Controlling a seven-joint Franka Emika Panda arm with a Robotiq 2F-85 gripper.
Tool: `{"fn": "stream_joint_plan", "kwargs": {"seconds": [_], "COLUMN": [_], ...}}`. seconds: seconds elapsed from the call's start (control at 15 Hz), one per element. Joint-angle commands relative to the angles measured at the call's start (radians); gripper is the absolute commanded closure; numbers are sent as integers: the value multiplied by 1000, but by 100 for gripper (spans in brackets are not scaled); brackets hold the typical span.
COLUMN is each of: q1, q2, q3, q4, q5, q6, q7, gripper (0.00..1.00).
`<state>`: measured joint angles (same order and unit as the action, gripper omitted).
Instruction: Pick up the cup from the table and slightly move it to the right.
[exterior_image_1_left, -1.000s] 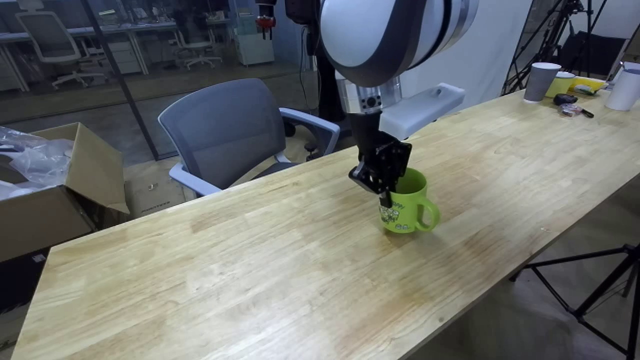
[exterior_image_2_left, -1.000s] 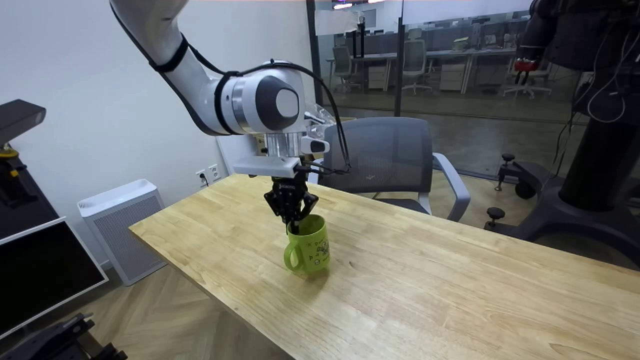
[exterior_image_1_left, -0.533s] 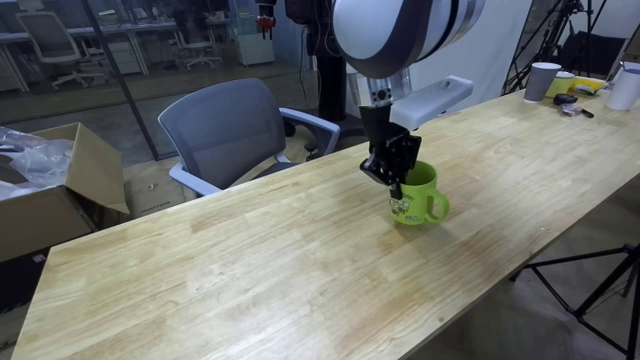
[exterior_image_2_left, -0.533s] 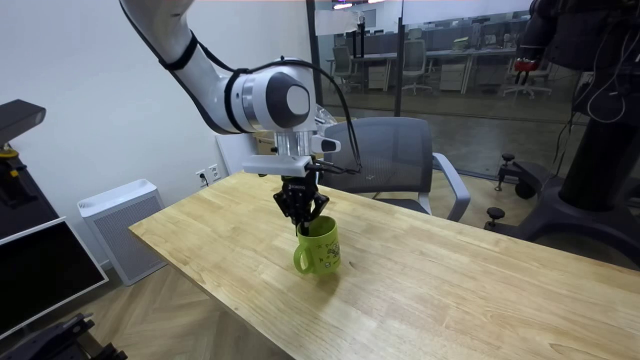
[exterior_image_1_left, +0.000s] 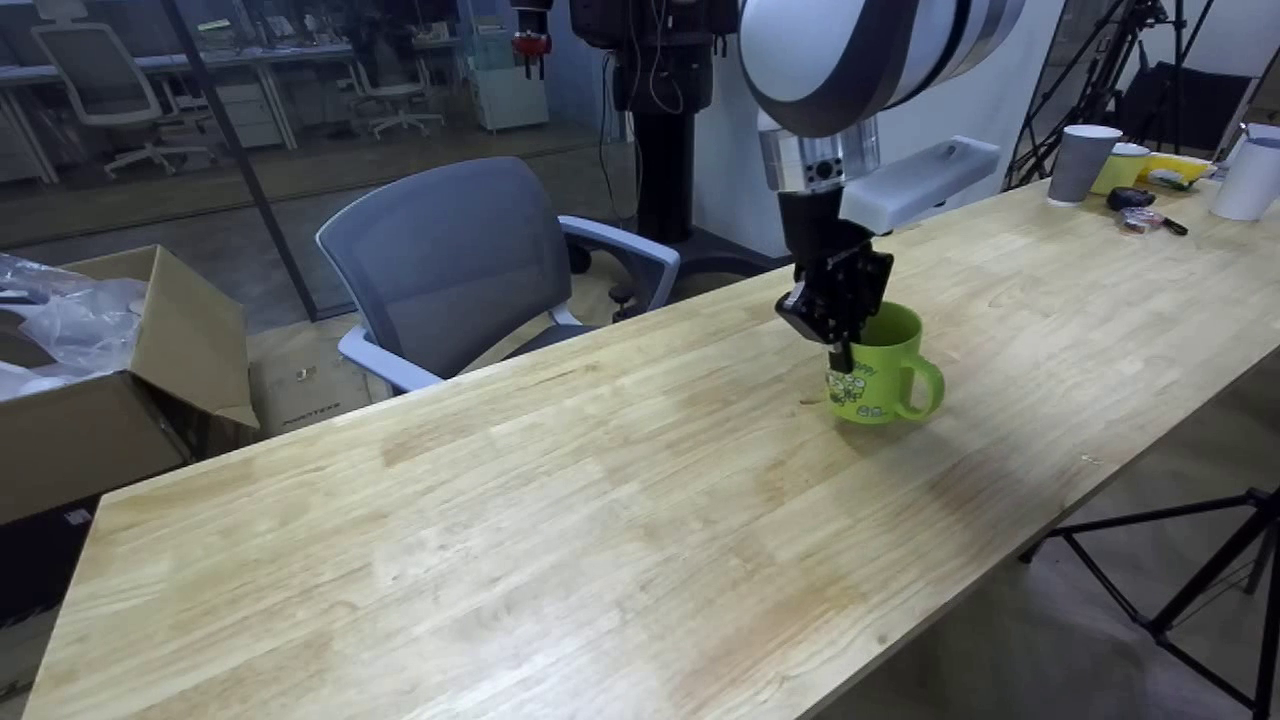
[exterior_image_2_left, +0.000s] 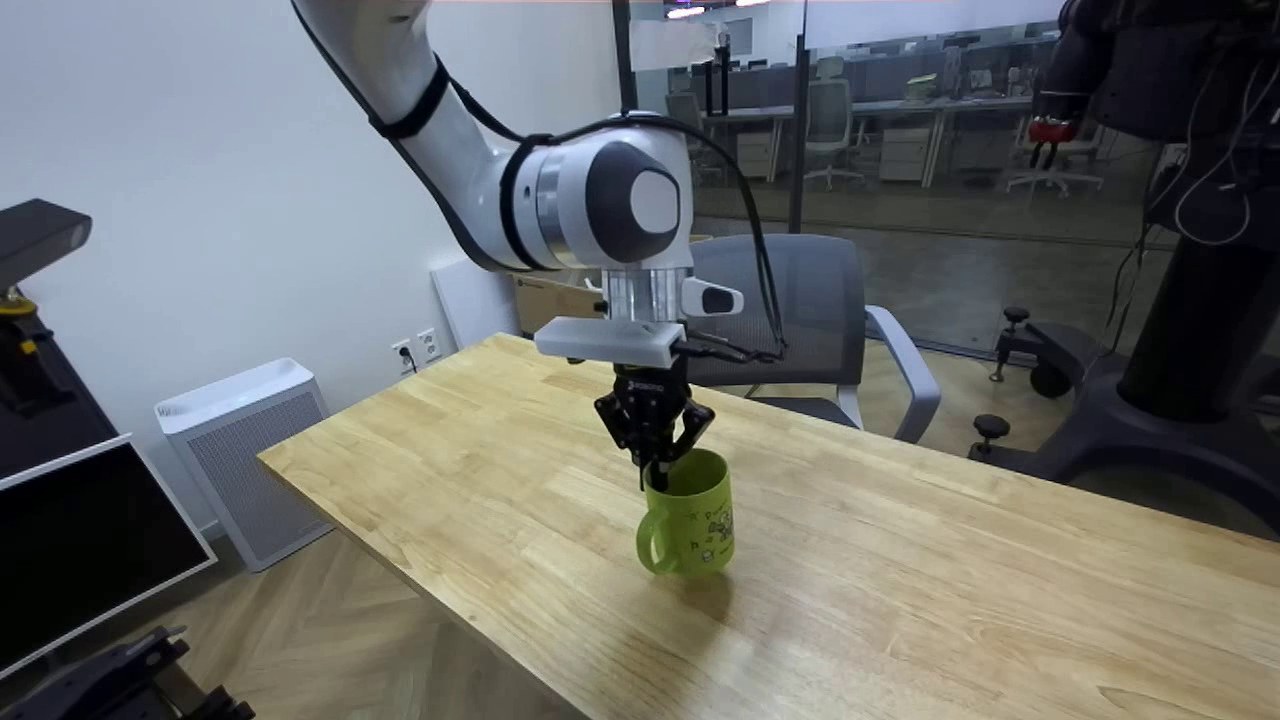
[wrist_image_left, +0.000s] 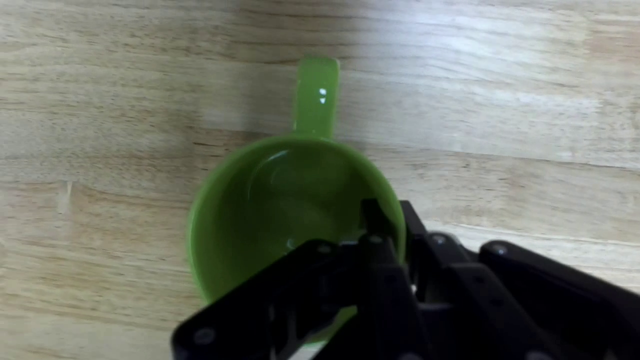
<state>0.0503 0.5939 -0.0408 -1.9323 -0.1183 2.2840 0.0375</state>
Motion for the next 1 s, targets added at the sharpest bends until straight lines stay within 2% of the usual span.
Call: {"fn": "stream_joint_plan", "kwargs": {"seconds": [0.0,0.33,0.93], "q1": [-38,-80,-105], "q2": [-25,-24,-19], "q3": [-11,-15,-10], "q4": [4,-16,-71], "q5": [0,7,39], "q6": [-27,50,167], "q7": [-25,-49,-53], "gripper": [97,97,97]}}
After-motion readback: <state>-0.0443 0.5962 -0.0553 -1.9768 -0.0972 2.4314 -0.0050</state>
